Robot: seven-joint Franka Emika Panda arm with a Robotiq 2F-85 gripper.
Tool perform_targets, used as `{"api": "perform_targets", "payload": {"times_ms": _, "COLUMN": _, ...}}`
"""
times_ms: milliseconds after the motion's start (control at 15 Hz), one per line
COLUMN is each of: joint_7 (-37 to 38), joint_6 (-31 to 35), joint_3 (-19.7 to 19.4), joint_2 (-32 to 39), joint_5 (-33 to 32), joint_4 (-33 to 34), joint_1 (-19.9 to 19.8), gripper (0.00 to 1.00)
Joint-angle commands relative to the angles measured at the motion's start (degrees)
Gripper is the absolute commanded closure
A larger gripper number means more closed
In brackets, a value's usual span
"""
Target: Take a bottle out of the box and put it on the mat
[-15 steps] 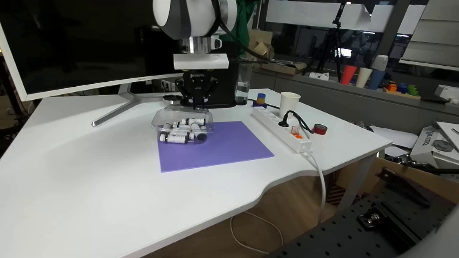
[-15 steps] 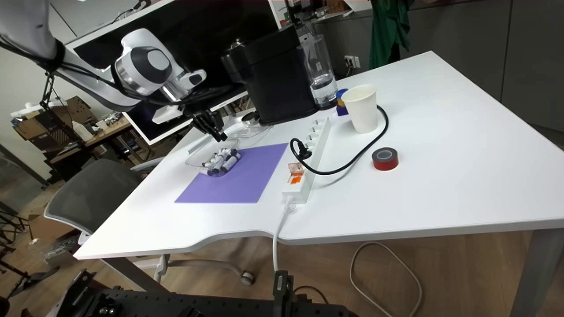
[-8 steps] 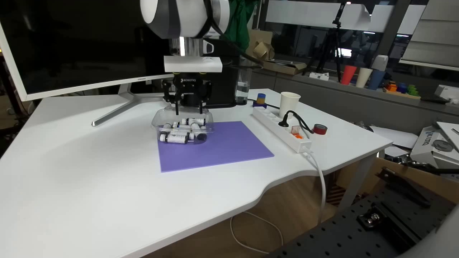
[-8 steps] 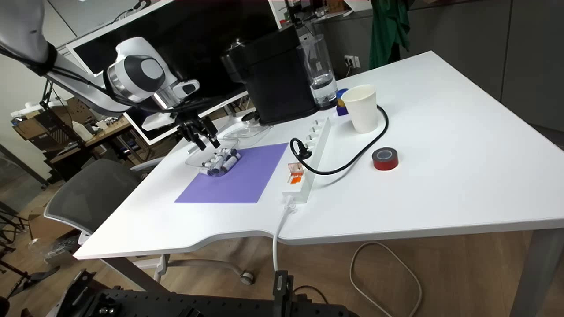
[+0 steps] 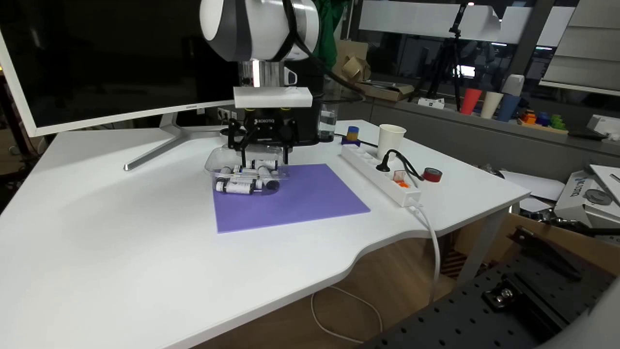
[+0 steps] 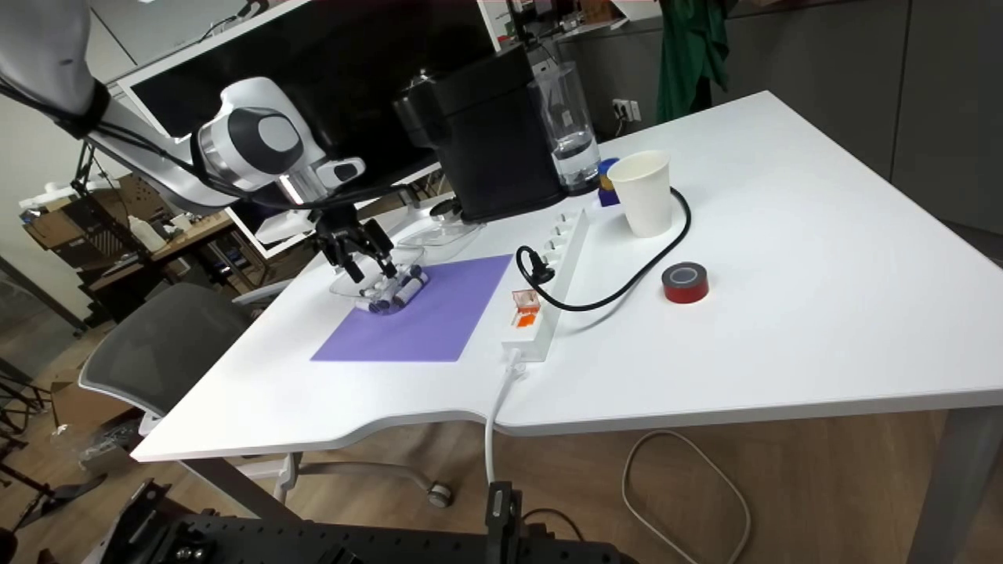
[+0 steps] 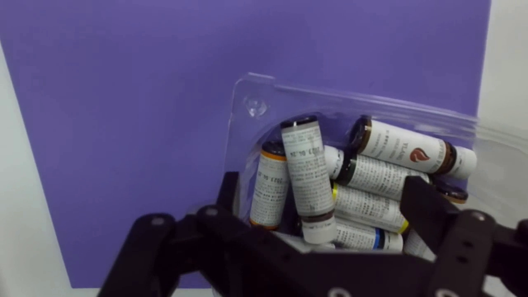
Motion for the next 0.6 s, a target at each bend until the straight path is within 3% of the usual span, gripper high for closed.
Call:
{"api": "perform_targets", "payload": {"times_ms": 0, "joint_7": -1.56, "joint_6": -1.05, "joint_3": 1.48, "joint_2": -0.38, "joint_5": 1.6, "joint_4": -0.68, "joint_1": -1.55, "gripper": 0.0}}
{"api": "perform_targets", "payload": {"times_ms": 533, "joint_7": -8.44, "joint_6": 2.43, "joint_3": 5.01, "joint_2": 0.85, "joint_5": 5.31, "joint_4": -0.67, "joint_1": -4.33, "gripper": 0.0}}
